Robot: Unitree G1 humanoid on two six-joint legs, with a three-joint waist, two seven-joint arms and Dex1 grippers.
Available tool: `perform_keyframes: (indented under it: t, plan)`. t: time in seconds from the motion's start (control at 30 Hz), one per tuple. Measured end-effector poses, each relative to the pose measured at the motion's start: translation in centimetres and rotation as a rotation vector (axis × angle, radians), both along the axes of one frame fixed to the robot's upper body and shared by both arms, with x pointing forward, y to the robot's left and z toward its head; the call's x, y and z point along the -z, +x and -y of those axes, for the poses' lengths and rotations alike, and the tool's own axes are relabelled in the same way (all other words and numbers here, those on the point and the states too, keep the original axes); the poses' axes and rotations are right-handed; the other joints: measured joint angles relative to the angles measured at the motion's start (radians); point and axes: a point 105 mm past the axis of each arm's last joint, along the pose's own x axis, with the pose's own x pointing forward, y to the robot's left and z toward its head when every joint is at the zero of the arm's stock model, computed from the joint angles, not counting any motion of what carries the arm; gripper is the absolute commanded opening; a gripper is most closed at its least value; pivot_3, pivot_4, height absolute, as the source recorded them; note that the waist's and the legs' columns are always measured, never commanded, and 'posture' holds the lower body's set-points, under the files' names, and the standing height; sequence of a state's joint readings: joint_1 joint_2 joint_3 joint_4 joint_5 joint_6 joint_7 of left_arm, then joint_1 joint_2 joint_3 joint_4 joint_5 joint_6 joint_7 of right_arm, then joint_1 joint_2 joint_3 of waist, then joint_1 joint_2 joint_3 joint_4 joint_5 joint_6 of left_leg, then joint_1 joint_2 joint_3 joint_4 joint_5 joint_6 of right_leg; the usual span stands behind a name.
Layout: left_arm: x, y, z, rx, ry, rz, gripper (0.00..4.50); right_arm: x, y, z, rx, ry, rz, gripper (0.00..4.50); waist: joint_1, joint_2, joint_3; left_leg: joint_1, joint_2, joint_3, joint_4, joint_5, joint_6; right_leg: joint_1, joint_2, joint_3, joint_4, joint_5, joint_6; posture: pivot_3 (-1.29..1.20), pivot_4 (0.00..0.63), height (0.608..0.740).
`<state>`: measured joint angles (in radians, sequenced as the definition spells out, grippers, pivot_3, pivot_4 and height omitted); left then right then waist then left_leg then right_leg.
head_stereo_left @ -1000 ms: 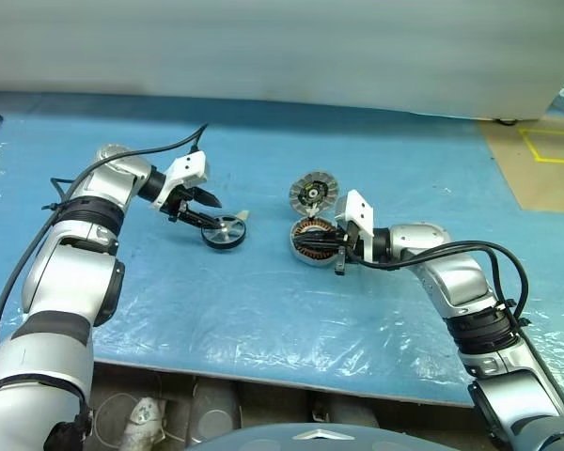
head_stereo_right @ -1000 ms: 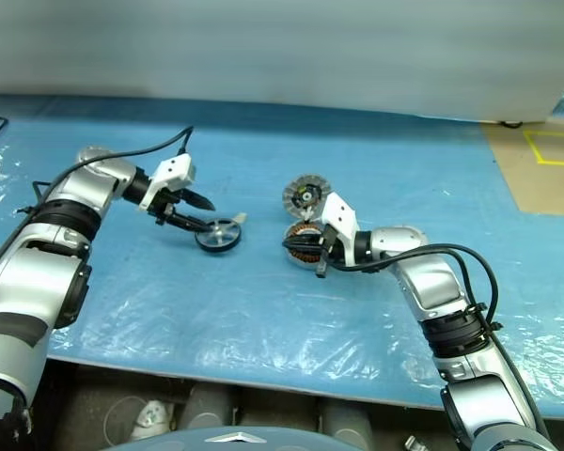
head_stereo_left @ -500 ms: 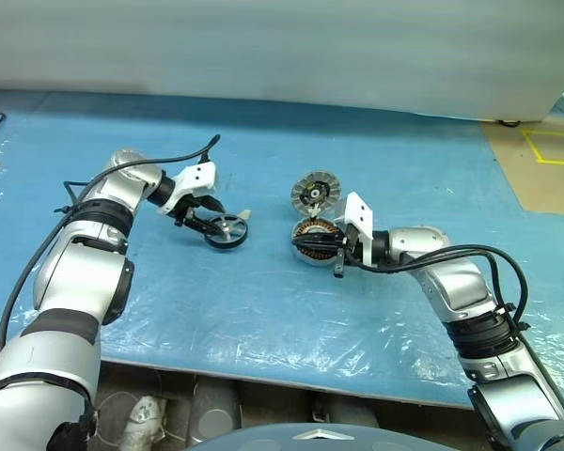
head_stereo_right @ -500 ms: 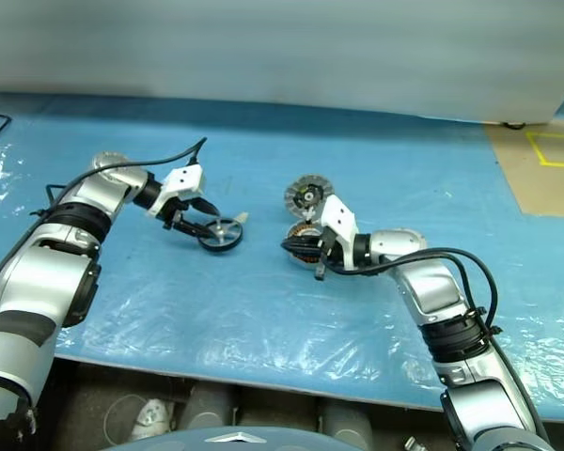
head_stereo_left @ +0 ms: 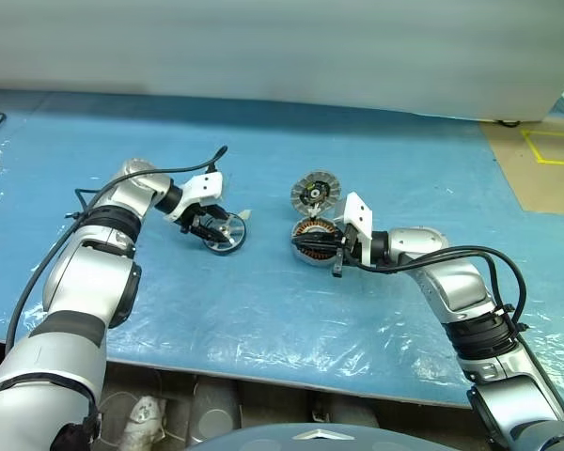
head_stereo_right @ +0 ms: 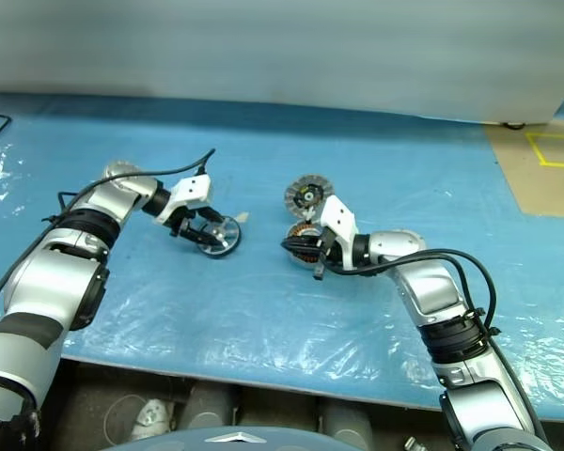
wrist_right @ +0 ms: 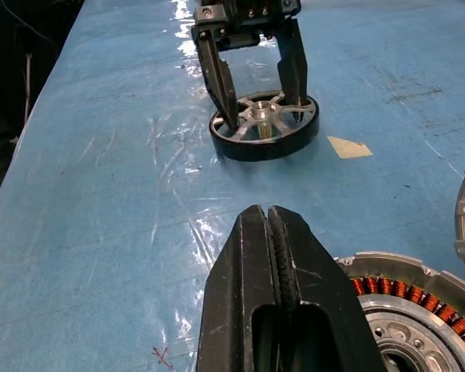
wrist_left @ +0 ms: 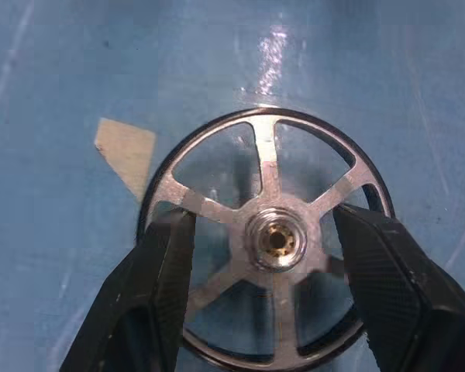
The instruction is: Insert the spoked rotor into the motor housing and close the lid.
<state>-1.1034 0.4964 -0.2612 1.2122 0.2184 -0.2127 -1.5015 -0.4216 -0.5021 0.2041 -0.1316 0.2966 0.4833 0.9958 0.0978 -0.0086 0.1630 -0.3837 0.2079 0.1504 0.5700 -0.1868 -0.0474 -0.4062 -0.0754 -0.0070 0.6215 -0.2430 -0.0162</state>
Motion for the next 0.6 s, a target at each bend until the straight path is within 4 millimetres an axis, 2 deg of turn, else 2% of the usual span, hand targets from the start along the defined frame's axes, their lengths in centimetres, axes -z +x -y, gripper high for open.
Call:
perform_keyframes:
  t: [0.1,0.3,0.5,0.6]
  plan:
    - [0.1,0.0,0.0,0.004,0.01,-0.001,2.96,-0.1,0.1,-0.1,0.005,0.005,0.007,0.0,0.0,0.0,0.0,0.001,0.0,0.0,0.0,0.0,0.0,0.0,0.0,0.0,0.0,0.0,0.0,0.0,0.15,0.74]
    - [-0.3,0.1,-0.3,-0.009,0.017,0.006,1.95,-0.2,0.2,-0.1,0.011,0.009,0.02,0.0,0.0,0.0,0.0,0.004,0.0,0.0,0.0,0.0,0.0,0.004,-0.001,0.0,0.0,0.0,-0.001,0.0,0.15,0.74]
    - [-1.0,-0.2,0.4,0.0,-0.066,-0.03,1.89,-0.6,0.3,0.4,0.023,0.019,0.017,0.0,0.004,0.0,0.001,0.004,-0.001,0.0,0.0,0.0,0.0,0.004,-0.001,0.0,0.0,-0.002,-0.004,0.0,0.15,0.74]
    - [-2.9,-0.3,1.6,0.029,-0.184,-0.027,1.89,-1.4,0.7,1.9,0.071,0.018,0.034,0.0,0.009,-0.001,0.002,0.002,0.0,0.0,0.0,0.0,0.0,0.003,-0.001,-0.001,-0.001,-0.002,-0.003,0.0,0.15,0.74]
